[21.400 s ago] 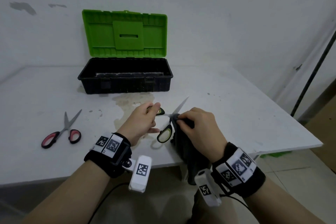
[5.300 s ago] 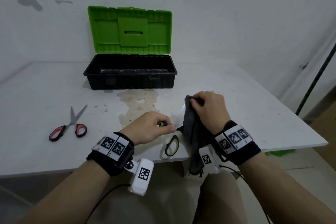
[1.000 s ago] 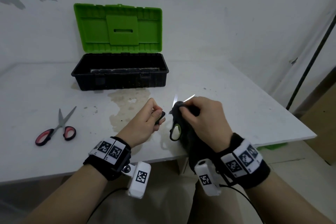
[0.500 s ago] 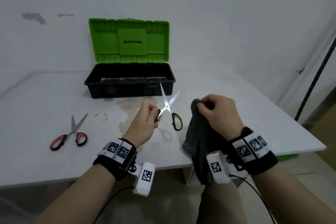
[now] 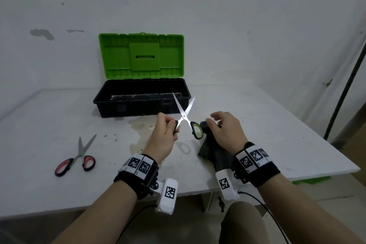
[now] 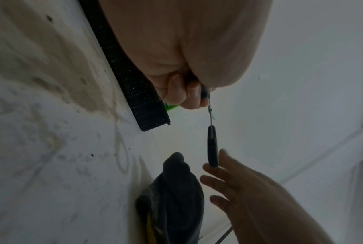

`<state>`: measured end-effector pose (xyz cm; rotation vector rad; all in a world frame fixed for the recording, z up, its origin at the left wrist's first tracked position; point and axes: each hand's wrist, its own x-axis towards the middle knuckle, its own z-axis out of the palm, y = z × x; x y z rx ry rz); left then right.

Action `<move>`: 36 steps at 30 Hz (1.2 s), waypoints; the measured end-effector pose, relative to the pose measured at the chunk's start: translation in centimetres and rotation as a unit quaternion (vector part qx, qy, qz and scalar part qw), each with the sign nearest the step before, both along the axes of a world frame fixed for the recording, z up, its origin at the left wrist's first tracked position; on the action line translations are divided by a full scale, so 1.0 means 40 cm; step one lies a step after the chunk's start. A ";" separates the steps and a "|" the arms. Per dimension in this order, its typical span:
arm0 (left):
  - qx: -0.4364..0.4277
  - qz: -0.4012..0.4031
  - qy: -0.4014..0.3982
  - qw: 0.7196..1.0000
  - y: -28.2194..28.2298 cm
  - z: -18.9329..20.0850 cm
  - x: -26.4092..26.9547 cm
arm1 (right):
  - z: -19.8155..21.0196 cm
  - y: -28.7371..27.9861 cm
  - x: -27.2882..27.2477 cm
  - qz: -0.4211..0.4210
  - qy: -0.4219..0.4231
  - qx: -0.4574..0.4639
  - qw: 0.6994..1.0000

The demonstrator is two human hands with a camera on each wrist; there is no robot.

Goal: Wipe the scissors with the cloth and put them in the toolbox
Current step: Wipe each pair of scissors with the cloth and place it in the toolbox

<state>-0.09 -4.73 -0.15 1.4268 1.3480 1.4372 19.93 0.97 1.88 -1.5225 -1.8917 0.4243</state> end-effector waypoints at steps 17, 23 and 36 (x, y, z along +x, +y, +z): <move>-0.020 0.070 -0.047 0.996 -0.019 0.024 -0.012 | -0.014 -0.069 -0.077 0.074 0.273 -0.094 0.955; -0.045 0.074 -0.127 0.988 -0.018 0.024 -0.013 | -0.028 -0.087 -0.096 0.075 0.295 -0.083 0.949; -0.064 0.083 -0.253 0.962 -0.028 -0.009 0.051 | -0.042 -0.114 -0.106 0.058 0.297 -0.052 0.952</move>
